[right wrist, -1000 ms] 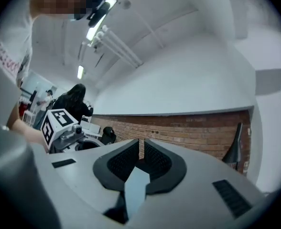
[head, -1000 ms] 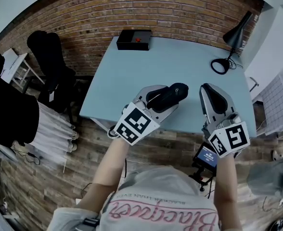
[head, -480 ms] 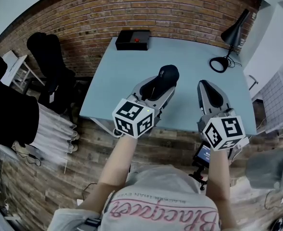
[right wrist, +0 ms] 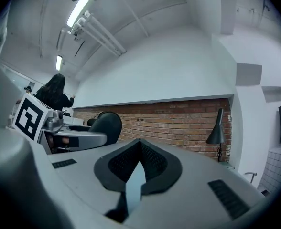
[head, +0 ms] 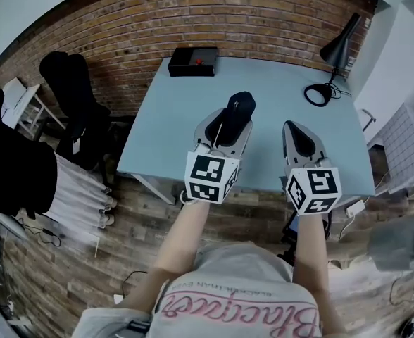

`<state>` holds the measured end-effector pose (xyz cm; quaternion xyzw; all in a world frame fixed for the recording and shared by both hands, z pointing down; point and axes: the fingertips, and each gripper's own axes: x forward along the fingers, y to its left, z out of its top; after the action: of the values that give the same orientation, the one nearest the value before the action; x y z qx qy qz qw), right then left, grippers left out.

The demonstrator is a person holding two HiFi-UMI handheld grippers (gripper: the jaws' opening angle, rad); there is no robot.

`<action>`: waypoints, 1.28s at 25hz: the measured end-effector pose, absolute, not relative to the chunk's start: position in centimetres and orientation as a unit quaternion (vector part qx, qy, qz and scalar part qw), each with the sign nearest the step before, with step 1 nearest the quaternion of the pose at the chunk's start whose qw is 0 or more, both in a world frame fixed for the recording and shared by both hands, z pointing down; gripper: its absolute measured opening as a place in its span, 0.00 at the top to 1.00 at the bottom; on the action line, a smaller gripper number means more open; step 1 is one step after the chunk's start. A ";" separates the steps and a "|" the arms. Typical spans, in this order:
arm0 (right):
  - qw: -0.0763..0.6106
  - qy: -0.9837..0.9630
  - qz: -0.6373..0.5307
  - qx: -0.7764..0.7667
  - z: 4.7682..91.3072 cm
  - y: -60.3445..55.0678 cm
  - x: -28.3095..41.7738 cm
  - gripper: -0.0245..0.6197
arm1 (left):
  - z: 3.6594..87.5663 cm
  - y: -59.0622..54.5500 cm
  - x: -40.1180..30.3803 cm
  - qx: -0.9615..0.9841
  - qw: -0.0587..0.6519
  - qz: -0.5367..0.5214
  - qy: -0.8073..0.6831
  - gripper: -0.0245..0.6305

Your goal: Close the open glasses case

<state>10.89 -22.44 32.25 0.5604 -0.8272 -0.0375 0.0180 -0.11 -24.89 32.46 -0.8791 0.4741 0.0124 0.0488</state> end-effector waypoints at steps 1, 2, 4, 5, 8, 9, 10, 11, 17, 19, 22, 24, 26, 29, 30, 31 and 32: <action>0.017 -0.826 -0.039 0.562 32.3 -22.4 11.0 0.94 | 32.2 -24.7 -0.1 -0.877 0.057 0.016 0.476 0.60; 0.016 -0.825 -0.043 0.564 32.4 -22.4 11.0 0.94 | 32.0 -24.5 0.0 -0.876 0.065 0.022 0.477 0.60; 0.012 -0.824 -0.053 0.564 32.6 -22.1 11.1 0.94 | 31.6 -24.0 0.0 -0.876 0.078 0.039 0.475 0.60; 0.009 -0.823 -0.059 0.565 32.7 -21.9 11.1 0.94 | 31.5 -23.7 0.0 -0.875 0.083 0.047 0.474 0.60; -0.004 -0.821 -0.071 0.566 32.6 -21.4 11.3 0.94 | 31.3 -23.1 0.2 -0.876 0.092 0.058 0.470 0.60; -0.007 -0.820 -0.073 0.568 32.5 -21.4 11.4 0.94 | 31.2 -23.0 0.4 -0.876 0.094 0.058 0.469 0.60; -0.009 -0.818 -0.075 0.571 32.4 -21.3 11.5 0.94 | 31.1 -22.9 0.6 -0.877 0.097 0.059 0.467 0.60; -0.010 -0.816 -0.076 0.573 32.2 -21.3 11.6 0.94 | 31.0 -22.8 0.8 -0.877 0.101 0.058 0.466 0.60; -0.016 -0.815 -0.079 0.573 31.7 -20.9 11.7 0.94 | 30.6 -22.2 1.2 -0.878 0.109 0.063 0.461 0.60; -0.015 -0.816 -0.077 0.573 31.7 -20.8 11.6 0.94 | 30.4 -22.0 1.3 -0.878 0.110 0.065 0.461 0.60; -0.013 -0.816 -0.073 0.574 31.7 -20.7 11.6 0.94 | 30.4 -21.8 1.6 -0.880 0.111 0.062 0.458 0.60; -0.013 -0.816 -0.071 0.573 31.7 -20.7 11.5 0.94 | 30.3 -21.8 1.7 -0.880 0.112 0.062 0.457 0.60; -0.013 -0.818 -0.070 0.571 31.7 -20.6 11.5 0.94 | 30.2 -21.7 1.7 -0.880 0.112 0.063 0.457 0.60; -0.015 -0.819 -0.068 0.570 31.6 -20.6 11.5 0.94 | 30.1 -21.6 1.8 -0.880 0.114 0.062 0.456 0.60; -0.016 -0.819 -0.067 0.569 31.5 -20.6 11.5 0.94 | 30.0 -21.6 1.8 -0.881 0.115 0.061 0.456 0.60; -0.017 -0.820 -0.067 0.569 31.5 -20.6 11.5 0.94 | 30.0 -21.6 1.7 -0.881 0.115 0.060 0.456 0.60; -0.017 -0.820 -0.067 0.568 31.4 -20.6 11.5 0.94 | 30.0 -21.6 1.7 -0.881 0.115 0.059 0.456 0.60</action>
<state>11.51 -20.58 31.42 0.5682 -0.8200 -0.0673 -0.0169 1.69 -21.59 29.99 -0.8807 0.4557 0.0594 0.1153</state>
